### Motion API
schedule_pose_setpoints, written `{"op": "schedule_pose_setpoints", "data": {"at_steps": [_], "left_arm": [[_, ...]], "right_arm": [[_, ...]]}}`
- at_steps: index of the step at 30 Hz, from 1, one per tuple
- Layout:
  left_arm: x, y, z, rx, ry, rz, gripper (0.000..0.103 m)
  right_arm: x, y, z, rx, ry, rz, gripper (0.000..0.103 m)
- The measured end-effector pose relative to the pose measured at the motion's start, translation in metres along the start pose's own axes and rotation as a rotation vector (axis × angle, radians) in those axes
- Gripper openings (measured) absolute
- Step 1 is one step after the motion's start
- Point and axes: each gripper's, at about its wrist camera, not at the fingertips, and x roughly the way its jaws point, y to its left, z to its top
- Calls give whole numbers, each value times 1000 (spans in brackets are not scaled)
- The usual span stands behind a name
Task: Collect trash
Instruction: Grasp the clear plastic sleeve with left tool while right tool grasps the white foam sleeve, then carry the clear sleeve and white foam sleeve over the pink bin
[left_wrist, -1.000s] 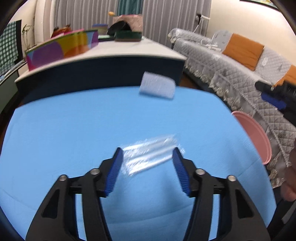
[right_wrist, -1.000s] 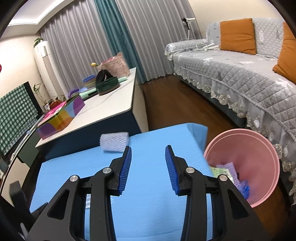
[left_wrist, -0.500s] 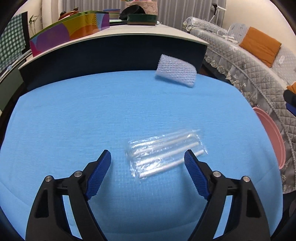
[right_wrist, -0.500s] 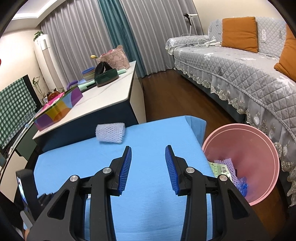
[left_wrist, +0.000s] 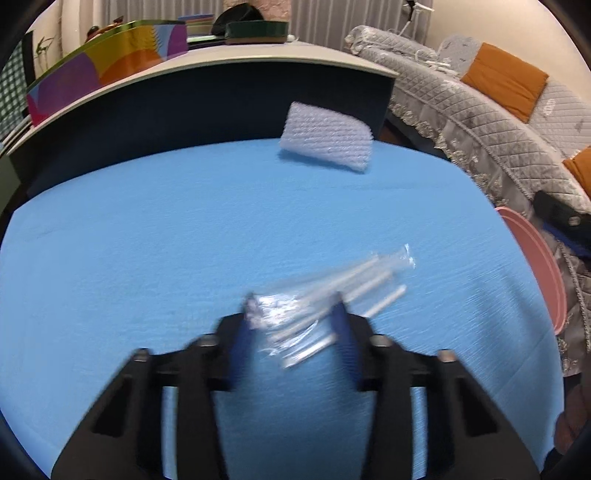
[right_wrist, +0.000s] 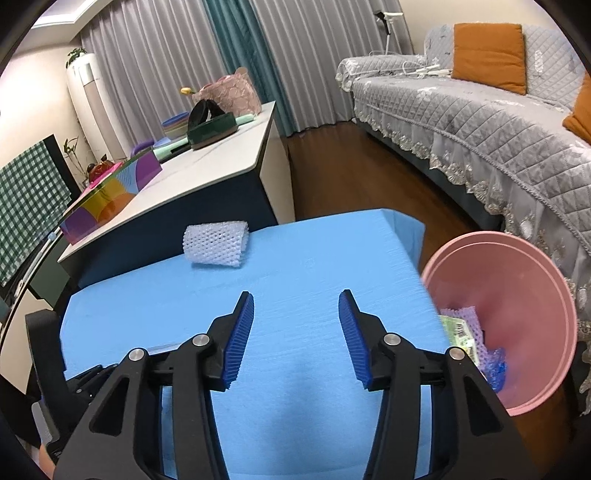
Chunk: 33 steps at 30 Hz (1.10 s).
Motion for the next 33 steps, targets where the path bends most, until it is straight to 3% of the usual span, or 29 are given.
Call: {"op": "schedule_pose_setpoints", "data": {"at_steps": [2,5,10,15,28,29,31,33], "left_arm": [[-1,2,2,6,-22,3,2],[-2,11,4,-26,-57,21,2],[-5,44,10,-190,-119,87,2],[-6,63,15,-287,-155,139,2],[1,66,21,-289,-148,137,2],[1,65,21,-289,-147,137,2],[1,65,20,-288,-147,137,2],[0,64,20,-287,-148,138,2]], "right_arm": [[10,5,1,-7,14,12,49],[23,13,3,-16,31,36,49],[46,30,9,-52,56,72,49],[79,42,20,-69,91,101,49],[162,74,43,-189,226,149,48],[164,75,43,-191,230,154,44],[160,77,41,-200,225,173,10],[150,78,40,-210,202,195,6]]}}
